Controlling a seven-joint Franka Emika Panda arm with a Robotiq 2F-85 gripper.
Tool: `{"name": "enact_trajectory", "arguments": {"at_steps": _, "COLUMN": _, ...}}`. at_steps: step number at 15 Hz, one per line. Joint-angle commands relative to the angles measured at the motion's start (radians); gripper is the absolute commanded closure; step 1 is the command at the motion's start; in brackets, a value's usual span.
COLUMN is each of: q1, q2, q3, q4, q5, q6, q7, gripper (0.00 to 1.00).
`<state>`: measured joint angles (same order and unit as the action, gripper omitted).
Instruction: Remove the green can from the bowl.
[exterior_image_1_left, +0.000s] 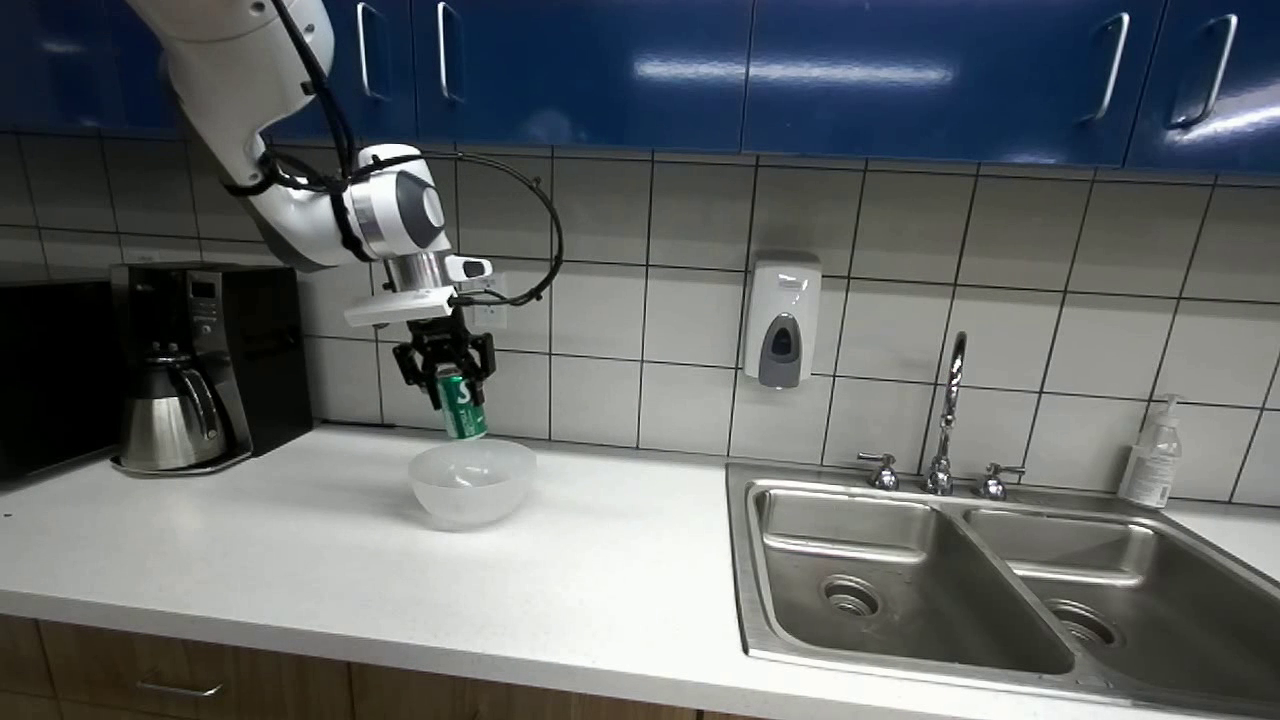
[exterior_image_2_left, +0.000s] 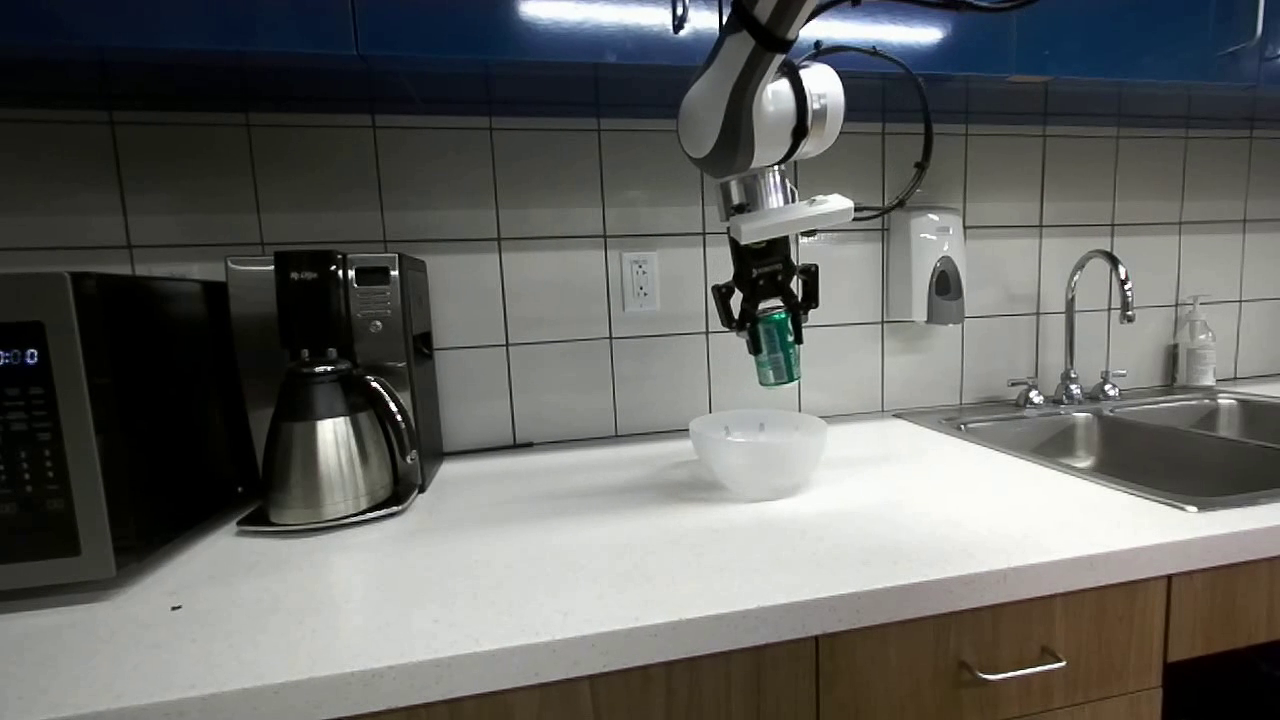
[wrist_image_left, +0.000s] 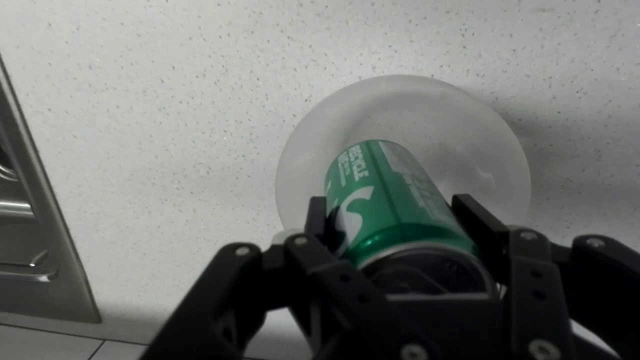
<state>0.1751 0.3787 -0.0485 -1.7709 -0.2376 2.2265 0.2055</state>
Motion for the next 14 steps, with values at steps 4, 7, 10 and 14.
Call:
{"name": "enact_trajectory", "arguments": {"at_steps": 4, "q1": -0.030, "q2": -0.152, "q3": -0.023, "q4": -0.208, "q5": -0.061, "q6": 0.004, "q7": 0.091, "gripper": 0.61}}
{"name": "enact_trajectory", "arguments": {"at_steps": 7, "q1": -0.055, "q2": -0.189, "q3": -0.031, "q4": -0.271, "q5": -0.070, "q6": 0.020, "q7": 0.101, "gripper": 0.61}}
{"name": "enact_trajectory", "arguments": {"at_steps": 10, "q1": -0.088, "q2": -0.217, "q3": -0.034, "q4": -0.334, "q5": -0.059, "q6": 0.051, "q7": 0.077, "gripper": 0.61}}
{"name": "enact_trajectory", "arguments": {"at_steps": 14, "q1": -0.132, "q2": -0.230, "q3": -0.036, "q4": -0.410, "q5": -0.031, "q6": 0.122, "q7": 0.037, "gripper": 0.61}}
